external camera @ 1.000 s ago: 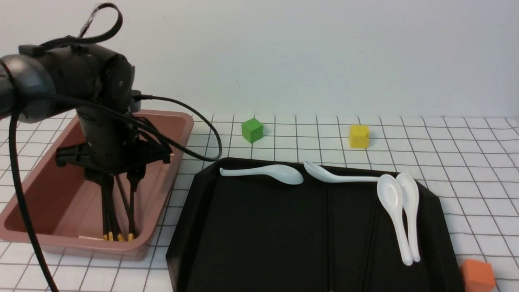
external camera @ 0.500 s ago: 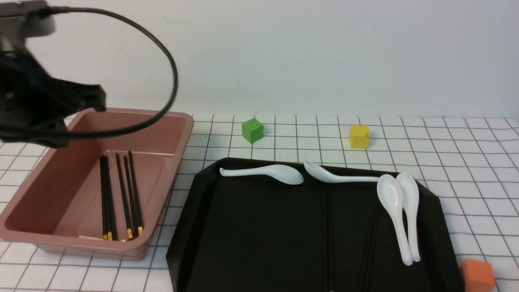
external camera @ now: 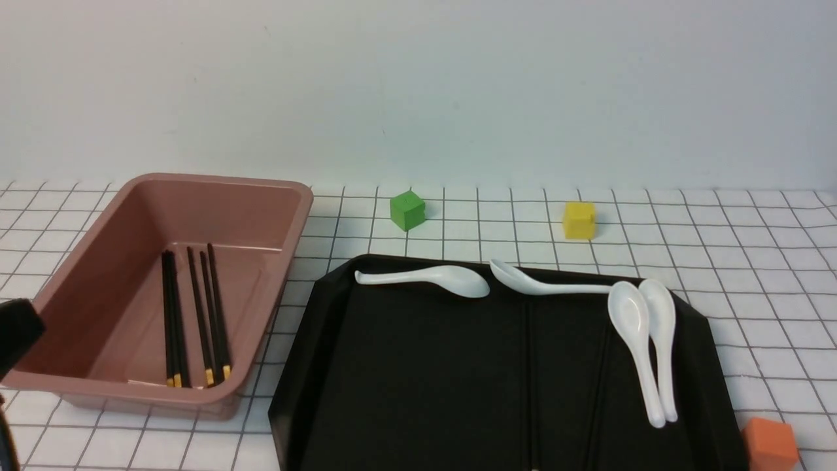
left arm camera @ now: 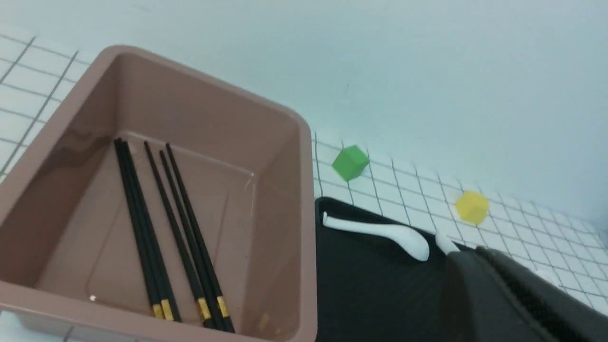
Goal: On white black tablecloth take chopsticks from black tray and put them in box.
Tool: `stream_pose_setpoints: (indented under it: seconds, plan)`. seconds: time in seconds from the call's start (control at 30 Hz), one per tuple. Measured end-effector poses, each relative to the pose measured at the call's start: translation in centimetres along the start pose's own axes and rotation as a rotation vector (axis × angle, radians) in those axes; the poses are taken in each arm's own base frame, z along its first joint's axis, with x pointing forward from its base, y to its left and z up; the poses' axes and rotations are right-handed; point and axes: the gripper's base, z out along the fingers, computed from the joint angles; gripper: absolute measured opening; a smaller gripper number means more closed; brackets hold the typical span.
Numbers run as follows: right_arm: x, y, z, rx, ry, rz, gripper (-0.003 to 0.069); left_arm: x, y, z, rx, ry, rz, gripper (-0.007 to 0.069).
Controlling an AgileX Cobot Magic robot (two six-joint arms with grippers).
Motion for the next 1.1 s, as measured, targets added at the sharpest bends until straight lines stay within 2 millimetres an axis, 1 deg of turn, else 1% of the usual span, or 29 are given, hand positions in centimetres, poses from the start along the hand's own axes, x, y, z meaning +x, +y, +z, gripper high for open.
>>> stream_pose_setpoints:
  seconds: [0.13,0.73,0.87,1.0,1.1]
  plan:
    - [0.0,0.0,0.0,0.000,0.000,0.000,0.0240,0.0,0.0,-0.4,0.012,-0.023,0.000,-0.0013]
    - [0.0,0.0,0.0,0.000,0.000,0.000,0.0240,0.1,0.1,-0.4,0.012,-0.022,-0.001,-0.0013]
    - [0.0,0.0,0.0,0.000,0.000,0.000,0.0240,1.4,0.8,-0.8,0.012,-0.025,-0.001,-0.0013]
    - [0.0,0.0,0.0,0.000,0.000,0.000,0.0240,3.7,2.4,-2.0,-0.023,-0.074,0.035,-0.0013]
    - [0.0,0.0,0.0,0.000,0.000,0.000,0.0240,5.4,3.7,-2.4,-0.076,-0.115,0.036,-0.0012]
